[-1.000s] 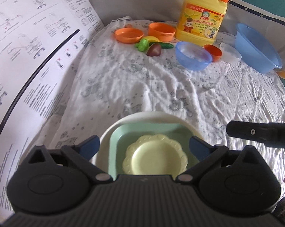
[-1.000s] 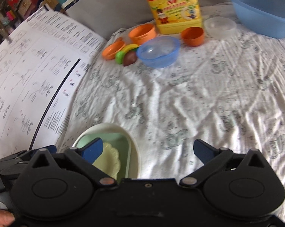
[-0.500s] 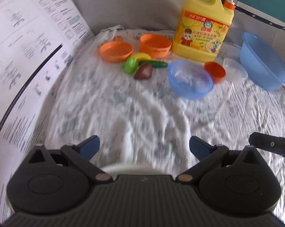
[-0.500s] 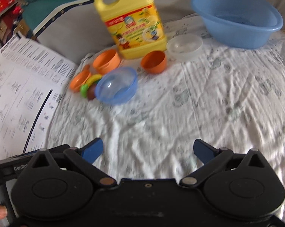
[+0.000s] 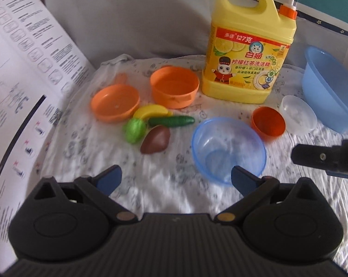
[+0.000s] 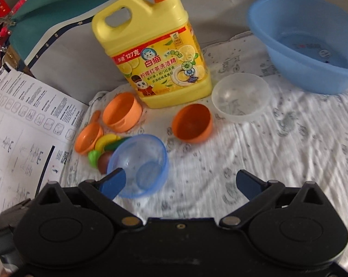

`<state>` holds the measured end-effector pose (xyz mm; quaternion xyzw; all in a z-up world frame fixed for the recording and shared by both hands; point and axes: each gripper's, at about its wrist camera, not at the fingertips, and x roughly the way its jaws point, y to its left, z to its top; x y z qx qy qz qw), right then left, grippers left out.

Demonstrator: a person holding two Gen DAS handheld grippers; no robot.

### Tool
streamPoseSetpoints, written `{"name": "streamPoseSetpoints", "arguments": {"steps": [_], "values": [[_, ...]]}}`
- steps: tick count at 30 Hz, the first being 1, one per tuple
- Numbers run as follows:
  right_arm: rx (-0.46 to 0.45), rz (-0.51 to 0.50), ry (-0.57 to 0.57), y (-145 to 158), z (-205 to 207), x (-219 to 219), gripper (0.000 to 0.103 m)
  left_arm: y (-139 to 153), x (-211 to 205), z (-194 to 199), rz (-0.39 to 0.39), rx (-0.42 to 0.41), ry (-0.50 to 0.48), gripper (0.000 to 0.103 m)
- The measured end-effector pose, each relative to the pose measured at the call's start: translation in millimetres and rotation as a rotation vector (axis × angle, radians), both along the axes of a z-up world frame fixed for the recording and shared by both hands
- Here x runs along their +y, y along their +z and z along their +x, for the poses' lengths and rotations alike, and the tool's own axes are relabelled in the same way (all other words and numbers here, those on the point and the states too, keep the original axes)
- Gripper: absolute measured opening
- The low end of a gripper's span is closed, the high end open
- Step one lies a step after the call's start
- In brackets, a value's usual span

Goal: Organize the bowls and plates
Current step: 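Move both grippers to the clear blue bowl and close them on its rim, then lift the blue bowl with both grippers and carry it beside the stack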

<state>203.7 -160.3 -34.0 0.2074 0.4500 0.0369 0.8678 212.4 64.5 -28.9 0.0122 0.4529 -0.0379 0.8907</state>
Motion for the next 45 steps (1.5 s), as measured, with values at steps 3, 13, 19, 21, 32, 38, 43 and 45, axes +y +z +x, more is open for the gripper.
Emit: {"name": "streamPoseSetpoints", "arguments": {"steps": [3,13,19,21,32,38,43,45], "values": [[0.022,0.020,0.004,-11.0,18.2,4.4,0.103,-8.4,-5.7,11.7,0.010,0.004,-0.006,0.098],[0.056,0.034,0.045,-36.5,44.8,17.9,0.030,-28.6,-16.0,26.4,-0.016,0.039,-0.071,0.049],[0.054,0.061,0.082,-39.0,42.6,20.9,0.011,-35.1,-27.1,20.8,-0.020,0.059,-0.120,0.023],[0.041,0.038,0.086,-35.9,39.2,22.4,0.011,-34.7,-31.2,15.8,-0.003,0.054,-0.130,0.023],[0.015,0.014,0.063,-12.2,5.2,7.0,0.011,-22.6,-45.8,-13.8,-0.014,0.066,-0.158,0.023],[-0.005,0.013,0.033,2.9,-32.7,-9.0,0.011,-11.2,-58.7,-44.9,-0.024,0.074,-0.202,0.023],[-0.004,0.025,0.012,8.8,-72.4,-24.7,0.011,-2.2,-68.9,-79.2,-0.023,0.079,-0.243,0.023],[-0.002,0.034,0.005,10.4,-88.1,-31.3,0.011,-0.2,-71.5,-91.8,-0.023,0.085,-0.256,0.023]]}}
